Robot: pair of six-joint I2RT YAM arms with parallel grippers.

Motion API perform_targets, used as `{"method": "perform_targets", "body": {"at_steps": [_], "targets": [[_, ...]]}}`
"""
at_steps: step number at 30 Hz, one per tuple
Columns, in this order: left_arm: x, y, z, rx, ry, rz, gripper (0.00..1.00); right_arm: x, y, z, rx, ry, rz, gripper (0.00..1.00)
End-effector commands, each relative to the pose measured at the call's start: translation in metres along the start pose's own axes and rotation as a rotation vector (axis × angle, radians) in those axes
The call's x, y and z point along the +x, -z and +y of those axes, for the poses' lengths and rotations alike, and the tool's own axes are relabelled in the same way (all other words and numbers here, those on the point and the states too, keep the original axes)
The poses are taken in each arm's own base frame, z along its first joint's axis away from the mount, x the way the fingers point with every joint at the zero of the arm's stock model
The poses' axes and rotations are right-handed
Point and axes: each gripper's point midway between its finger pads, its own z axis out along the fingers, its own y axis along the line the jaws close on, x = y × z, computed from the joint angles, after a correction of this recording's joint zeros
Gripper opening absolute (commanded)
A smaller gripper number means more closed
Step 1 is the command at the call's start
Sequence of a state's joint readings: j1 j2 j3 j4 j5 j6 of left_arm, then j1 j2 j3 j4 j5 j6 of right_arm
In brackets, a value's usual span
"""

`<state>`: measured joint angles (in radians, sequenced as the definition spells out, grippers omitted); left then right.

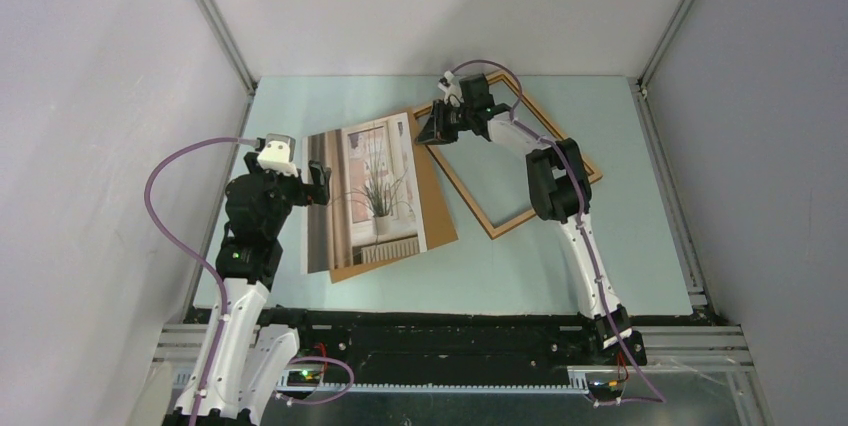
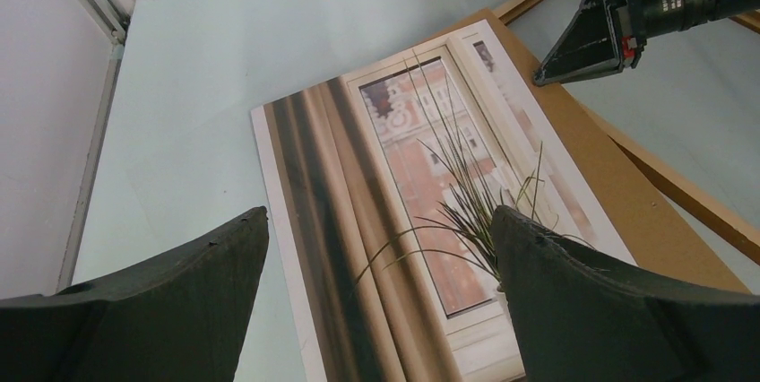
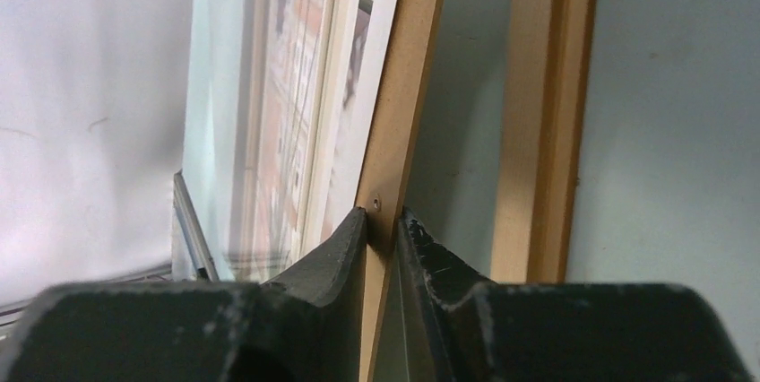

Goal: Put the photo into the frame
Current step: Adjust the photo frame item at the center of the board.

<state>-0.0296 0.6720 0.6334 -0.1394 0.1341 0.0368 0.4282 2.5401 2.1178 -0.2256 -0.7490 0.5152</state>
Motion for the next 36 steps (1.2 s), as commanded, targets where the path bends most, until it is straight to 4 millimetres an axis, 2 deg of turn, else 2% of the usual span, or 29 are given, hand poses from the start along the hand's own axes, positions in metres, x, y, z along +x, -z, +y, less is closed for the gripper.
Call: {"method": "perform_targets", "body": {"at_steps": [1,4,10,12,20,21,24,28,33,36], "targets": [[-0.004,-0.001,0.005,-0.015,-0.025,-0.026,0.98,-0.011,-0.003,0.0,0.025,0.055,-0.026,0.25],[-0.004,-0.001,0.005,-0.015,-0.025,-0.026,0.98,-0.013,-0.001,-0.003,0.052,0.064,-0.031,0.31],[-0.004,-0.001,0.005,-0.018,-0.025,-0.026,0.98,-0.016,0.011,-0.008,0.124,0.092,-0.041,0.53],[-0.004,-0.001,0.006,-0.019,-0.026,-0.026,0.99,-0.021,0.019,-0.004,0.137,0.114,-0.055,0.58],[-0.006,0.0,0.005,-0.017,-0.023,-0.031,0.98,-0.035,0.055,0.008,0.176,0.191,-0.101,0.71],[-0.006,0.0,0.005,-0.016,-0.023,-0.032,0.98,-0.033,0.058,0.005,0.192,0.194,-0.099,0.72],[-0.007,0.0,0.004,-0.013,-0.021,-0.033,0.98,-0.035,0.076,0.01,0.22,0.249,-0.107,0.75],[-0.01,0.0,0.005,-0.015,-0.018,-0.038,0.98,-0.022,0.096,0.002,0.341,0.334,-0.062,0.77],[-0.014,-0.001,0.004,-0.014,-0.005,-0.043,0.98,0.01,0.121,-0.011,0.498,0.484,0.023,0.78],[-0.013,-0.001,0.002,-0.002,-0.003,-0.041,0.98,0.027,0.127,-0.02,0.594,0.589,0.069,0.78]]}}
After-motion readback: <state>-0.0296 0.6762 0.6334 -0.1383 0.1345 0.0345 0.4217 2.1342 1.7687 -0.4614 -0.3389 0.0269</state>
